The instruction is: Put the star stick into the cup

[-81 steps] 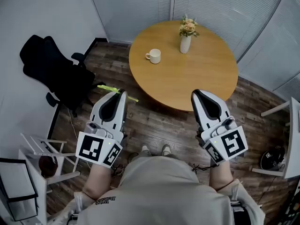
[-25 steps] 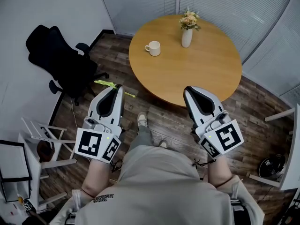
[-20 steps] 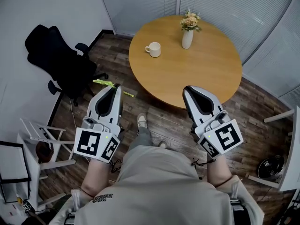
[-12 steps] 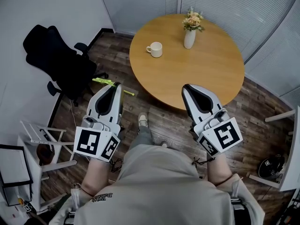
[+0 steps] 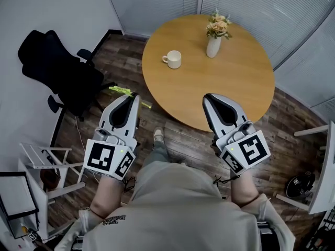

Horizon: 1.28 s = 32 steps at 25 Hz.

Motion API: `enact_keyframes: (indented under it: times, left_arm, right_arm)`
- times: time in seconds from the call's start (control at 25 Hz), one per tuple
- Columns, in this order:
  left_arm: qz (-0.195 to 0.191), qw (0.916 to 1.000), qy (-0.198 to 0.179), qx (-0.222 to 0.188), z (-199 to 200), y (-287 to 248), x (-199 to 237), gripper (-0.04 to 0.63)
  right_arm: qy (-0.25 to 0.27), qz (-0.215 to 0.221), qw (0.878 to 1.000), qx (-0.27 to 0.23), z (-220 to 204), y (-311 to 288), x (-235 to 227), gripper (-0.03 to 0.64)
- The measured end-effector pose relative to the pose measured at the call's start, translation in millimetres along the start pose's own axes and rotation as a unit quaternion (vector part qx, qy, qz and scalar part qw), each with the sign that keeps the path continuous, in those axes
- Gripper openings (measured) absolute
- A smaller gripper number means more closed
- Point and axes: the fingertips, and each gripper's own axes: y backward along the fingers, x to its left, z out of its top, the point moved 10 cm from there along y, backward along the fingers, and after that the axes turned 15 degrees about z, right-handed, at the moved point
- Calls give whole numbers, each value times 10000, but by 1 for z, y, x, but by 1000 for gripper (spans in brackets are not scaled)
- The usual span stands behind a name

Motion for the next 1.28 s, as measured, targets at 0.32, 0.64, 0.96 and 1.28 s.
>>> enact_keyframes:
  times: [0.32,0.64,0.96,1.28]
  left_arm:
    - [-62,9998,51,155,-6,-59,37,23]
    - [-230,9994,92,261,-4,-124,82,23]
    - [-598,9979,109,232,1,-185,128,23]
    - [-1078,9940,129,143,0,-232,158,23]
  right_arm:
    - [-82,-36,9999,138,-2,-54,-40,37]
    - [-120,-226,9994,222,6,-113,-81,37]
    - [-70,-632,9976,255,14,-166,-109,37]
    - [64,-1121,9933,275,18,-202,-121,37]
